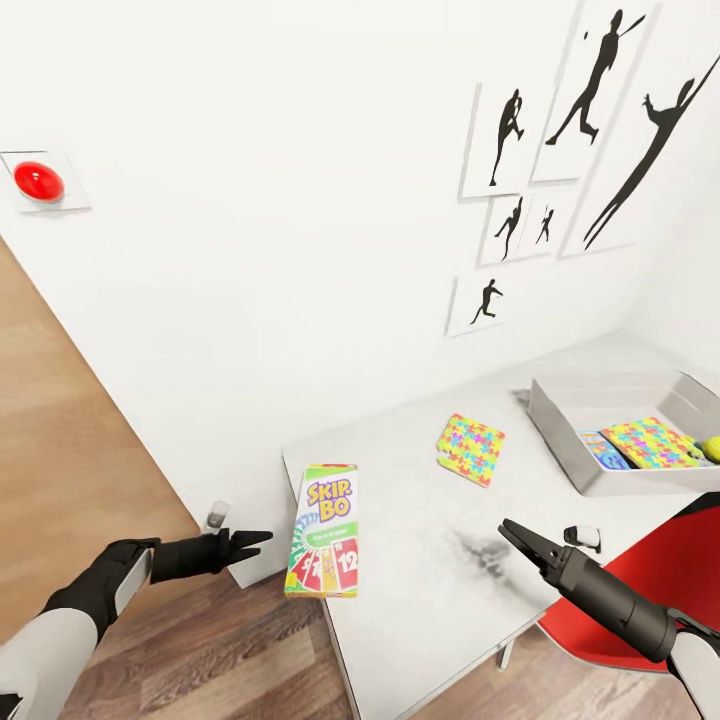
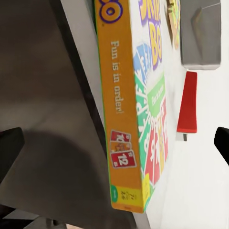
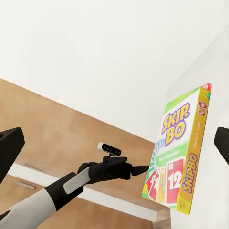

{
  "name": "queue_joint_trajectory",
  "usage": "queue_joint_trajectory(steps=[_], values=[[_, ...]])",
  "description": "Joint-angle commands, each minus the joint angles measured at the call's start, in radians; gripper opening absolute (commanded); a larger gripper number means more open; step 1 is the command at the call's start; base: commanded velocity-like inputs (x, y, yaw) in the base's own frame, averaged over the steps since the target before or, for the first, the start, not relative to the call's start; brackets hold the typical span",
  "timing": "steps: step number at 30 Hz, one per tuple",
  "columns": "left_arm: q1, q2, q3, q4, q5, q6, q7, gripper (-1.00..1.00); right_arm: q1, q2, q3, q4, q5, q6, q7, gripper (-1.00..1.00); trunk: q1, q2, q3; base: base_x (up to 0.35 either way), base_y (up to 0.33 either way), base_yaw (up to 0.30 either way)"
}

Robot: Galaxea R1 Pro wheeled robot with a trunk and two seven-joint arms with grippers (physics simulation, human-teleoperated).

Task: Put all the toys in the child's room - the three board games (two on the bed and one on the table), the two jigsaw puzzles on the table, and the tennis ball on the table - inside the toy box on the table in the child's room.

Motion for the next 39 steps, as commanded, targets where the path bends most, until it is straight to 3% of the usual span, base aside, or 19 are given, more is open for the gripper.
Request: queue_joint_trajectory(steps=[1, 39], values=[[-0.001, -0.001, 0.001, 0.0, 0.002, 0.009, -0.002, 1.0, -0.001, 0.0, 0.0, 0.0, -0.003, 0.006, 0.0, 1.0, 0.0, -0.001, -0.001, 0.0, 0.0, 0.0], [-0.001, -0.007, 0.0, 0.0, 0.0, 0.011, 0.0, 1.0, -0.001, 0.002, 0.004, 0.0, -0.002, 0.003, -0.003, 1.0, 0.0, -0.001, -0.001, -0.039, 0.0, 0.0]])
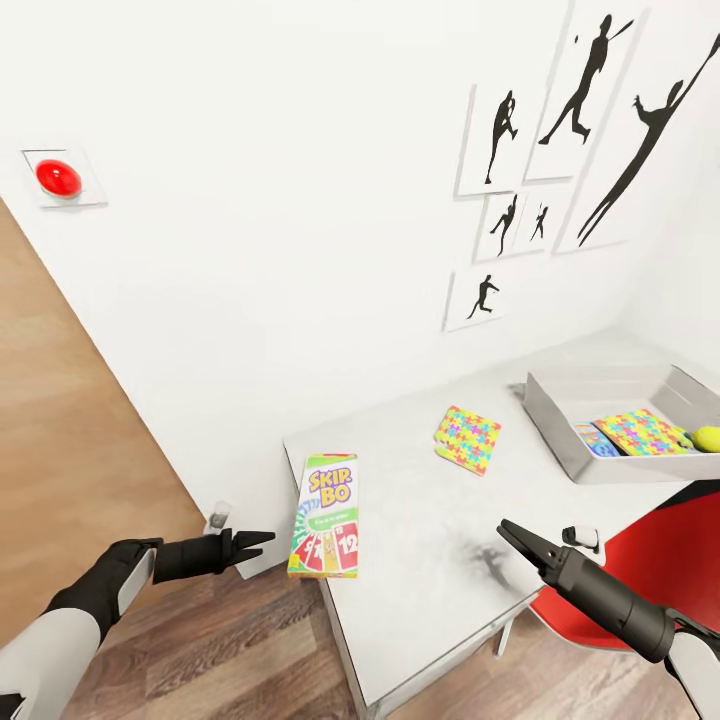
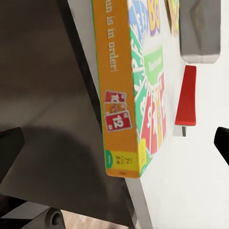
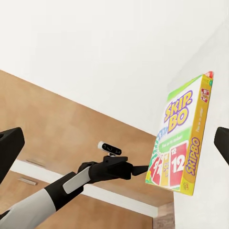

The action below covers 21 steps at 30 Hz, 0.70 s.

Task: Put all the toys in the child's room - the three board games (two on the bed and one on the table), the two jigsaw puzzles on the table, and the tennis ball on the table - inside the toy box on the table in the child's room.

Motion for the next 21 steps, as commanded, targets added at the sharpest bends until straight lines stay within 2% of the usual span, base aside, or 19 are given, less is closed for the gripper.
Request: queue_joint_trajectory(steps=[1, 21], values=[[-0.001, 0.0, 0.001, 0.0, 0.002, 0.009, -0.002, 1.0, -0.001, 0.0, -0.001, 0.0, -0.003, 0.006, 0.0, 1.0, 0.0, -0.001, -0.001, -0.002, 0.0, 0.0], [-0.001, 0.0, 0.001, 0.0, 0.002, 0.009, -0.001, 1.0, -0.001, 0.0, 0.0, 0.0, -0.003, 0.006, 0.0, 1.0, 0.073, -0.134, -0.061, 0.0, 0.0, 0.0]])
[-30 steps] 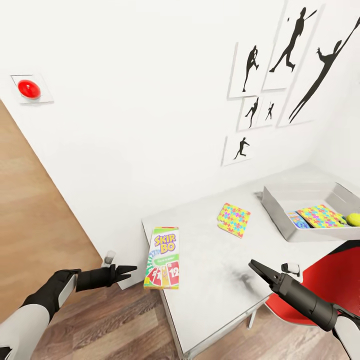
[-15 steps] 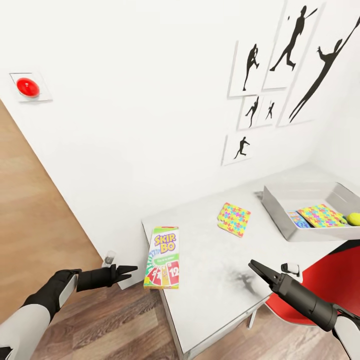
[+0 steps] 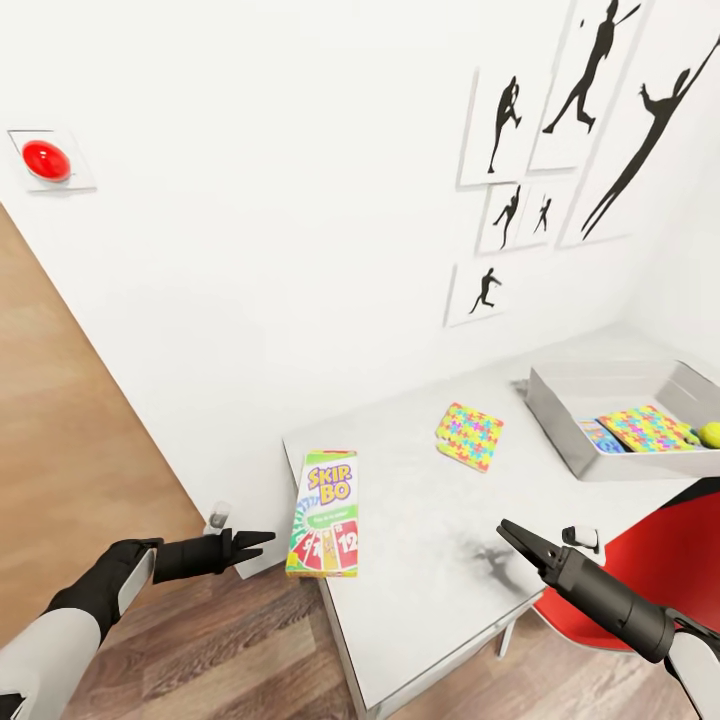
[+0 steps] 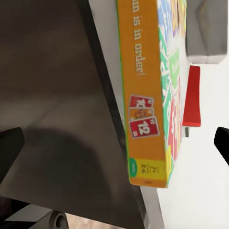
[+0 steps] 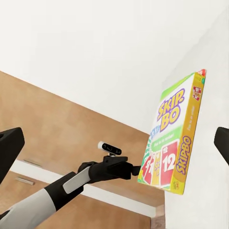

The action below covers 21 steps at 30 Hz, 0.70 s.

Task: Put all the toys in the child's room - the three board games (two on the bed and one on the table), the two jigsaw puzzles on the table, and the tennis ball on the table - inside the toy box on the table in the child's room.

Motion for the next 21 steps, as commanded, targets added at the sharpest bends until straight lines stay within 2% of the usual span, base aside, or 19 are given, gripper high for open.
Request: queue_joint_trajectory(steps=[1, 11, 21], values=[[-0.001, 0.0, 0.001, 0.0, 0.002, 0.009, -0.002, 1.0, -0.001, 0.0, -0.001, 0.0, -0.004, 0.006, 0.001, 1.0, 0.004, -0.008, -0.004, 0.0, 0.0, 0.0], [-0.001, -0.002, 0.001, 0.0, 0.002, 0.009, 0.0, 1.0, -0.001, 0.0, -0.001, 0.0, -0.004, 0.006, 0.001, 1.0, 0.042, -0.078, -0.036, 0.0, 0.0, 0.0], [-0.001, -0.003, 0.001, 0.0, 0.002, 0.009, 0.0, 1.0, -0.001, 0.0, -0.002, 0.0, -0.004, 0.006, 0.001, 1.0, 0.042, -0.078, -0.036, 0.0, 0.0, 0.0]])
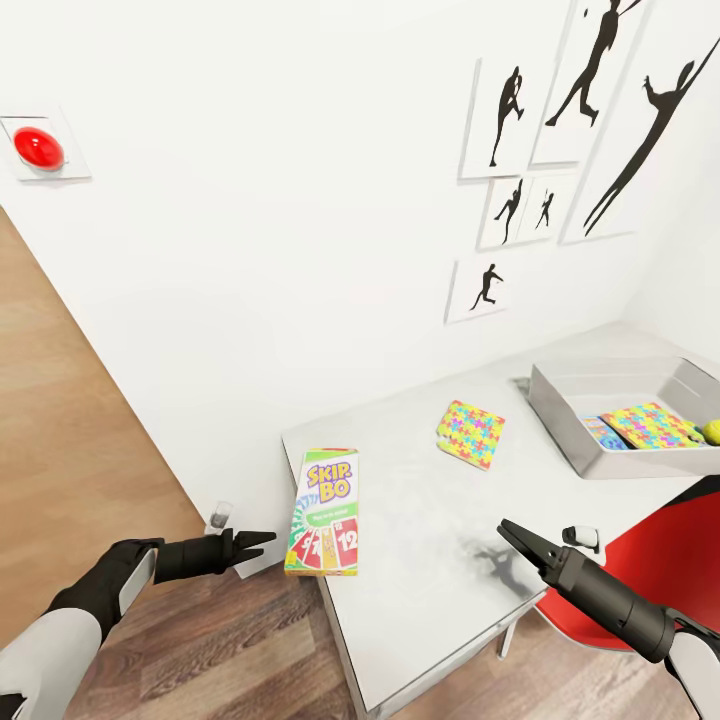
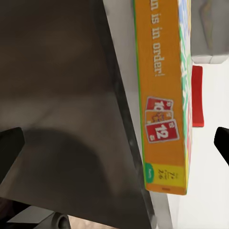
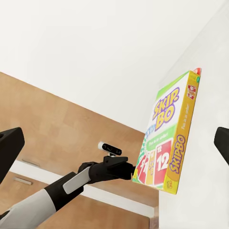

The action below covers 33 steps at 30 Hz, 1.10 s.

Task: Put all the toys in the child's room - the three board games (two on the bed and one on the table), the two jigsaw puzzles on the table, and the tennis ball on the table - inside the toy box on the table in the child's room.

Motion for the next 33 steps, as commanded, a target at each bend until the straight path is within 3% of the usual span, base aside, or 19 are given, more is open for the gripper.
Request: queue_joint_trajectory(steps=[1, 25, 33], values=[[0.0, 0.0, 0.001, 0.0, 0.002, 0.009, -0.002, 1.0, -0.001, 0.0, -0.001, 0.0, -0.003, 0.006, 0.001, 1.0, 0.0, -0.001, -0.001, 0.0, 0.0, 0.0], [0.0, -0.007, 0.0, 0.0, 0.001, 0.009, 0.0, 1.0, -0.001, 0.0, 0.0, 0.0, -0.003, 0.006, 0.001, 1.0, 0.0, -0.001, -0.001, -0.035, -0.024, 0.0], [0.0, -0.008, 0.0, 0.0, 0.001, 0.007, 0.0, 1.0, -0.001, 0.0, 0.0, 0.0, -0.003, 0.006, 0.001, 1.0, 0.0, -0.001, -0.001, -0.003, -0.133, 0.0]])
